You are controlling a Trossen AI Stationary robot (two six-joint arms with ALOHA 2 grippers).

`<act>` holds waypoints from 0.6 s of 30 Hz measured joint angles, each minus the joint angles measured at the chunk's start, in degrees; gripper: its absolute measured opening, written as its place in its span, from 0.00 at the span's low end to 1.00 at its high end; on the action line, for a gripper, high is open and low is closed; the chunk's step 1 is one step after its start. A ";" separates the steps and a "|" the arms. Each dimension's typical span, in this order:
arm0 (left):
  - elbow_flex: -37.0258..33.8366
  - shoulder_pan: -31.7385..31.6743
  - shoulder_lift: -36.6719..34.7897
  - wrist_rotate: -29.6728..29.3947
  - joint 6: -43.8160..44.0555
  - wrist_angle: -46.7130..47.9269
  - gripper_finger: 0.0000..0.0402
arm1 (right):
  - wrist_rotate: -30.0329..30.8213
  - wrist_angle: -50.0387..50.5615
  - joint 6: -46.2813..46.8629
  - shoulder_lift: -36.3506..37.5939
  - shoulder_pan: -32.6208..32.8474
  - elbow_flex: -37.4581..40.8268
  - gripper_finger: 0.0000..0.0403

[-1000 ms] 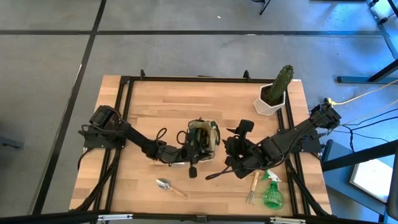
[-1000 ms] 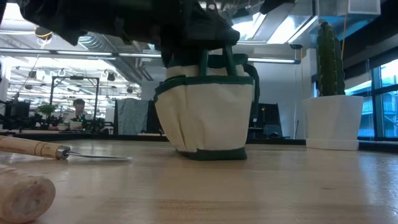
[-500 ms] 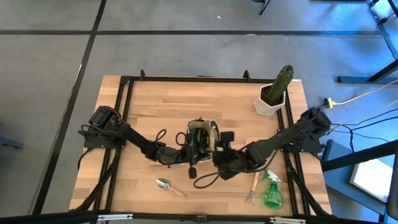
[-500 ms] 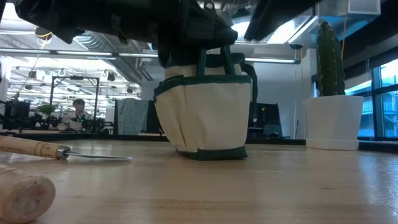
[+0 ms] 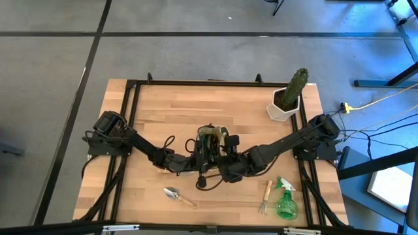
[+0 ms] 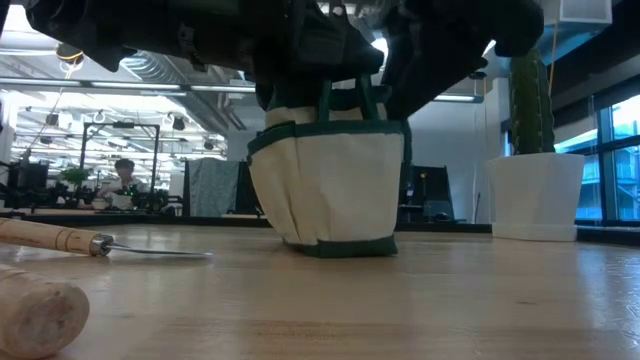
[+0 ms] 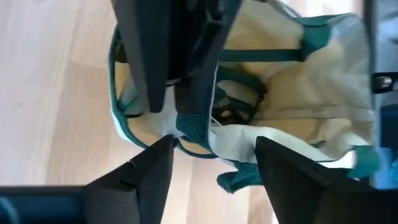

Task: Pick & Place Garden tools in Gardening bag
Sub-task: Put the green fruit pruner into the green gardening bag

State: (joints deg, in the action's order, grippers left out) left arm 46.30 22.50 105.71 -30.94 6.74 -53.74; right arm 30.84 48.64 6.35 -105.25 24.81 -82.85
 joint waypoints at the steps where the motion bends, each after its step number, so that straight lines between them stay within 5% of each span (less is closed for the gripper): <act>1: 0.00 0.00 0.00 -0.02 0.01 0.01 0.06 | -0.73 -0.19 -0.25 -0.19 -0.27 0.00 0.55; 18: 0.00 -0.04 -0.04 -1.82 1.90 1.53 0.06 | -2.32 -0.68 0.57 -1.21 -1.24 -0.02 0.02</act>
State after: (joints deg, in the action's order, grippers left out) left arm 46.31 22.46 105.67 -32.76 8.65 -52.21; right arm 28.51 47.96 6.92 -106.45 23.57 -82.87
